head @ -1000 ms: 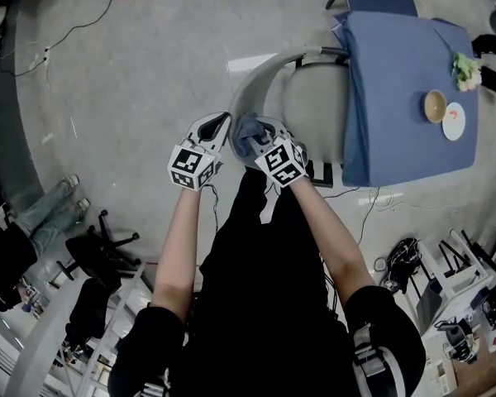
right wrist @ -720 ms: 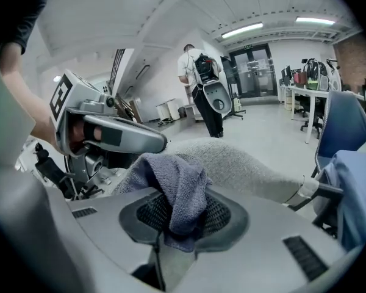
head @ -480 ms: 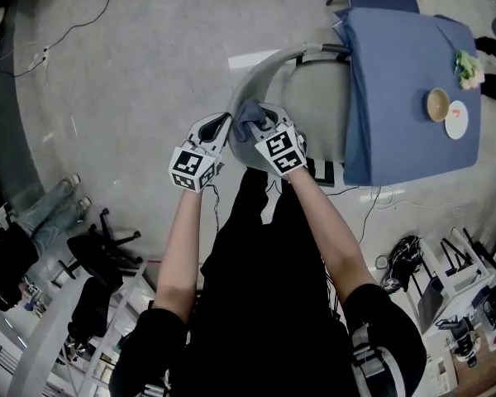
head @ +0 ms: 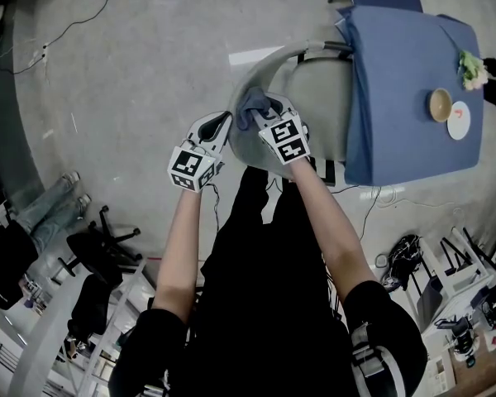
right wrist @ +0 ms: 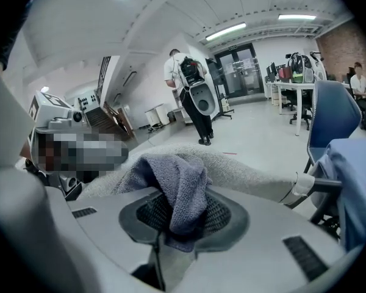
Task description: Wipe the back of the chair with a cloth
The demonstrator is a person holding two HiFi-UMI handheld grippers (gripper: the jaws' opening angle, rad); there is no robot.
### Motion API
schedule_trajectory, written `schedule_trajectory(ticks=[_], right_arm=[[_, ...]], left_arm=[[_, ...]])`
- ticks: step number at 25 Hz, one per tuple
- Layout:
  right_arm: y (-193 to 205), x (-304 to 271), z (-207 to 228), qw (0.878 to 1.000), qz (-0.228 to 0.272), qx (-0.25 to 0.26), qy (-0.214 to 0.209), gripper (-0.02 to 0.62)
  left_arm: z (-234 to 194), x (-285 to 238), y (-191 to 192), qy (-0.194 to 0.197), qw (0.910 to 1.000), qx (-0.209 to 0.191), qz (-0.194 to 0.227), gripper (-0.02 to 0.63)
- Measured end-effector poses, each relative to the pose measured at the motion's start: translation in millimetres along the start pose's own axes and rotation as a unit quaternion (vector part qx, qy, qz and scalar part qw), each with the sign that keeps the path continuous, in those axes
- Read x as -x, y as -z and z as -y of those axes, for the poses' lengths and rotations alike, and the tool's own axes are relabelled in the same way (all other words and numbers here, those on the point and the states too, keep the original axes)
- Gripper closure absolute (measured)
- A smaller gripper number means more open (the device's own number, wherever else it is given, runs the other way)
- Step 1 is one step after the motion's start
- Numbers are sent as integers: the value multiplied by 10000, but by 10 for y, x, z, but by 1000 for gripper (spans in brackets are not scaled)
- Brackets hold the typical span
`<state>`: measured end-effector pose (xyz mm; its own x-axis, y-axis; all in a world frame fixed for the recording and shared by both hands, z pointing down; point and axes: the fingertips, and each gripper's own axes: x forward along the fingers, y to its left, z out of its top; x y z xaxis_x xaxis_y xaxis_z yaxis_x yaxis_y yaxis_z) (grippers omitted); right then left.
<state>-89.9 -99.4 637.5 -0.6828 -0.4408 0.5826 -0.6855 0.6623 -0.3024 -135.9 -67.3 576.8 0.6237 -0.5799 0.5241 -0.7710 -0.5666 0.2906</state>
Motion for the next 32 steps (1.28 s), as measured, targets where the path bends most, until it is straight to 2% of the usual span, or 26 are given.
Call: schedule_trajectory(ticks=[10,18,26,32], right_arm=[[21,-139,311,9998,-114,-3,151,469],[117,-216,619,9990,-246,-53,381,469],[201,-309,789,9982,-397,23,447,469],[268,-363,773,9968,-567,430,377,471]], left_arm=[[-8,-2,-9,29,10000,-76,-47,580],[0,-17,3,-48,9999,143,-25,580],[-19,18,26,-55,9999,129,1,580],[-13,9,25,-47,10000,31,1,580]])
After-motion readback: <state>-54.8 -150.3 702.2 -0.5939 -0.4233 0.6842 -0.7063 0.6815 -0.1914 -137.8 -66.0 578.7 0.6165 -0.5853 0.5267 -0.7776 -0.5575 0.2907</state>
